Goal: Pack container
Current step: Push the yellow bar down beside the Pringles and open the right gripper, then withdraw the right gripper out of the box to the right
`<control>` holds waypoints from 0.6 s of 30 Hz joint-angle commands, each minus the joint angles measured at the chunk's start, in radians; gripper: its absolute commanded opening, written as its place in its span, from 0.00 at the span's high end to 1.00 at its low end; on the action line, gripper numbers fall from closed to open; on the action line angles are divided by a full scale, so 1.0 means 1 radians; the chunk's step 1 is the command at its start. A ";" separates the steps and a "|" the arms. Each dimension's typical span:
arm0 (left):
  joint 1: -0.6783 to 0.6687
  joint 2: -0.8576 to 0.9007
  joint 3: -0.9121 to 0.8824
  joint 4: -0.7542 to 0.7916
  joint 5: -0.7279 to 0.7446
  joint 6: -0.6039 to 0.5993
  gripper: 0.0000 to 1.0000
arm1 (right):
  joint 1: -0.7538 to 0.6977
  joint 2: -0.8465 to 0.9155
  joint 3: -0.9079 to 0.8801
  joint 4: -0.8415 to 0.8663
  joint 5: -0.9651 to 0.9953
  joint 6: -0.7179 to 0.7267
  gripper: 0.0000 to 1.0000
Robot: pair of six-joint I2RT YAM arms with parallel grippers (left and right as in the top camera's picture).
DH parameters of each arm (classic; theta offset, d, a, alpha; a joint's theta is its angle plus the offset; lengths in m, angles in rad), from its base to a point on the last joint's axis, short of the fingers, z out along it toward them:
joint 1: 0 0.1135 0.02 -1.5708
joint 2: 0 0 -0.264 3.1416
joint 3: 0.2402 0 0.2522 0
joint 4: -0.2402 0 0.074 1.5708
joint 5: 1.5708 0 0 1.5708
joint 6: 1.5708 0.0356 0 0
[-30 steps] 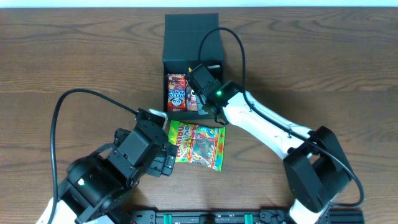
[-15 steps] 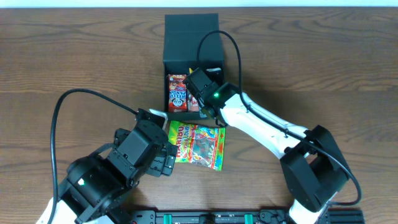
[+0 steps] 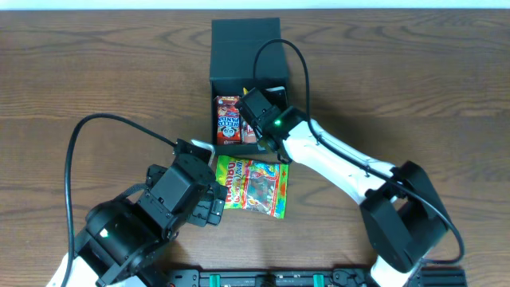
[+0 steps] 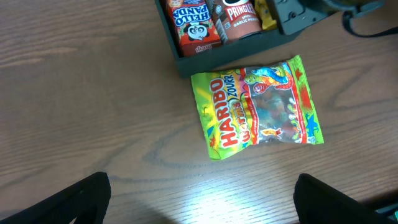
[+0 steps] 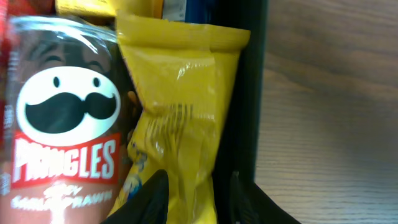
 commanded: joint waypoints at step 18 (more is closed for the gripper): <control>0.002 0.002 -0.001 -0.001 -0.018 0.010 0.05 | -0.106 -0.617 -0.182 -0.077 0.139 -0.245 0.01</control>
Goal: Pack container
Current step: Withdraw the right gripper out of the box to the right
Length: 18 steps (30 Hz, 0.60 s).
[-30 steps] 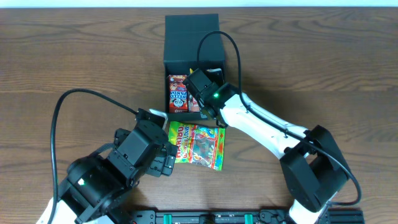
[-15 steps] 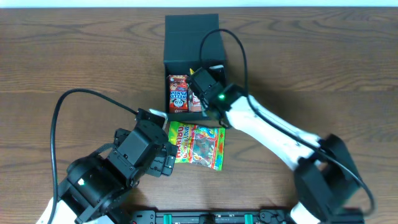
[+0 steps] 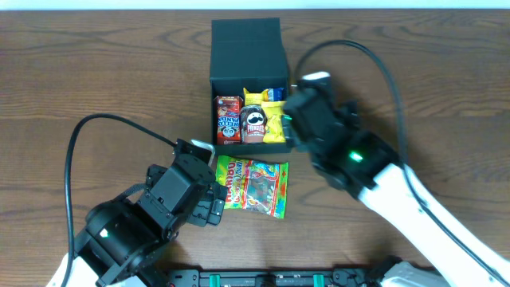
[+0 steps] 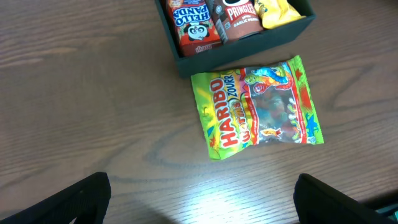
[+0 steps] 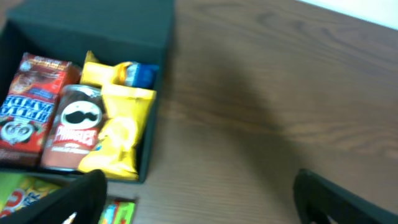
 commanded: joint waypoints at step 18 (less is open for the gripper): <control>0.002 0.002 -0.001 -0.001 -0.018 0.010 0.05 | -0.382 -0.555 -0.348 0.124 -0.378 -0.292 0.01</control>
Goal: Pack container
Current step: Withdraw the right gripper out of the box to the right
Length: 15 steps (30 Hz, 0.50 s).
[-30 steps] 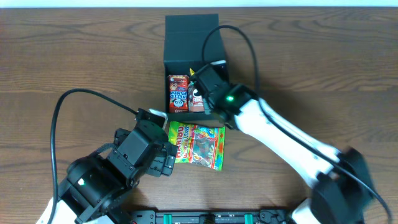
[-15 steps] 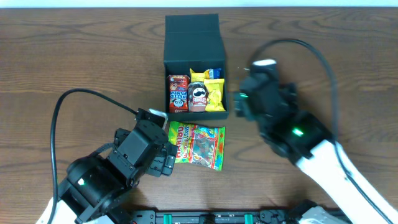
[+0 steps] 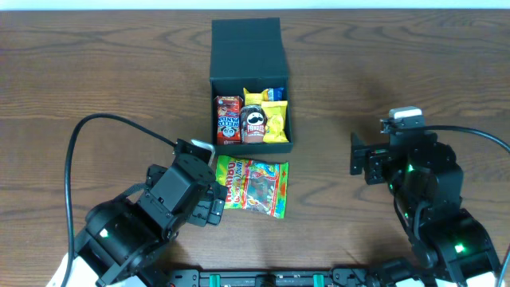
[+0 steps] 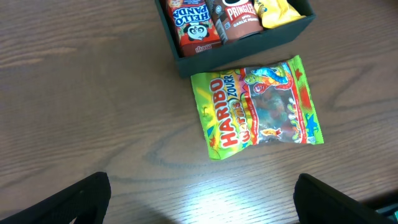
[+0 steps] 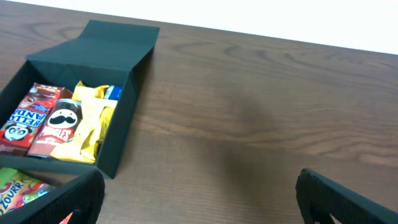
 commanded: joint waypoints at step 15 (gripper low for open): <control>0.003 0.003 -0.001 0.019 -0.061 -0.007 0.05 | -0.013 0.031 -0.018 -0.053 -0.030 -0.023 0.01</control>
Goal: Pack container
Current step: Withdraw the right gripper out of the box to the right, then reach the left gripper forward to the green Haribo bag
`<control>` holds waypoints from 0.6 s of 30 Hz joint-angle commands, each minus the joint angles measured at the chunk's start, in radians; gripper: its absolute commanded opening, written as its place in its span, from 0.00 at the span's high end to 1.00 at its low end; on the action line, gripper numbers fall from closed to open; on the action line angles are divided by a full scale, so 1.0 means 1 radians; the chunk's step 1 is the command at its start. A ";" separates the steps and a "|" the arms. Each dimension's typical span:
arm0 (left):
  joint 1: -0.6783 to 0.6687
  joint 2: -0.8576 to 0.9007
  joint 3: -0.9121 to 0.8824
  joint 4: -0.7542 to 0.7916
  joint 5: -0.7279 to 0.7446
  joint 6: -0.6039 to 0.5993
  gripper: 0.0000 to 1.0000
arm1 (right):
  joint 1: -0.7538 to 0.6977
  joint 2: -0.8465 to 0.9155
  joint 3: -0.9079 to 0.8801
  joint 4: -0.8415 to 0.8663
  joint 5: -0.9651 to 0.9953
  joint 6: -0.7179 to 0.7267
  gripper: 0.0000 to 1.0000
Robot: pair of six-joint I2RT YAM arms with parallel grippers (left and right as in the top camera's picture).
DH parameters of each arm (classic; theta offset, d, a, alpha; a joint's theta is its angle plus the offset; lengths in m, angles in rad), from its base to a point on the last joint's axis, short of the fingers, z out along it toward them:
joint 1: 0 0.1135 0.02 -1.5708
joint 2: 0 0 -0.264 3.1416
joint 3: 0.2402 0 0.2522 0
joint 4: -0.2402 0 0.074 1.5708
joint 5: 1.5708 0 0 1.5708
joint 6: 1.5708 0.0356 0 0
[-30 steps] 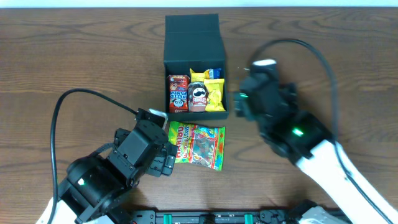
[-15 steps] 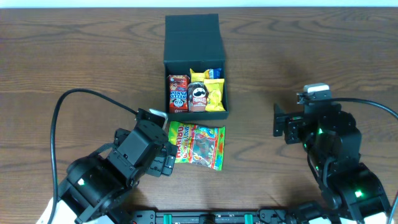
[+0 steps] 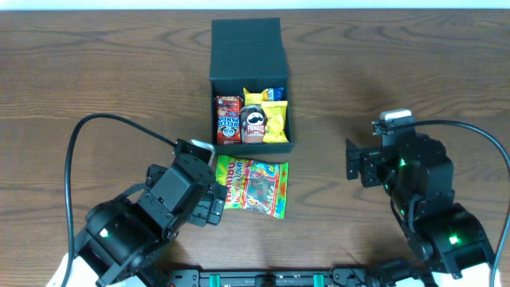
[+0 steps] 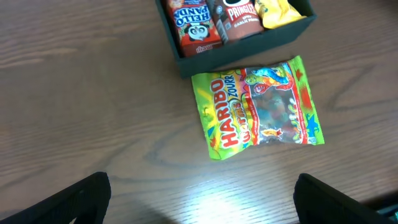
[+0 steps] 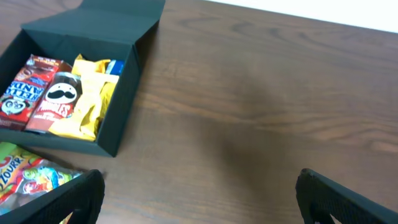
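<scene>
A black box (image 3: pixel 213 119) with its lid folded back stands at the table's far middle. It holds a red Hello Panda carton (image 3: pixel 228 119), a Pringles can (image 3: pixel 254 123) and a yellow packet (image 3: pixel 276 120). A green Haribo bag (image 3: pixel 253 186) lies flat on the wood just in front of the box, also in the left wrist view as the Haribo bag (image 4: pixel 259 116). My left gripper (image 4: pixel 202 199) hovers open near the bag. My right gripper (image 5: pixel 199 199) is open over bare wood to the right of the box (image 5: pixel 118 127).
A blue-topped item (image 3: pixel 276 93) sits behind the yellow packet in the box. The brown wooden table (image 3: pixel 96 72) stretches to both sides. A black rail (image 3: pixel 271 279) runs along the front edge between the two arm bases.
My right arm has shifted slightly left and toward the box side; its view now looks down more steeply. The left arm and the bag have not moved.
My right gripper was down in the box with its fingers around the yellow packet beside the Pringles can. Then it was open above the box, the packet left inside. It then stood far right of the box, where it stays. The Haribo bag lay unmoved throughout.
</scene>
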 commanded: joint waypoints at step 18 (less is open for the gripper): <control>0.003 0.048 0.000 0.188 0.075 -0.628 0.05 | -0.013 0.003 -0.006 -0.039 -0.007 -0.014 0.01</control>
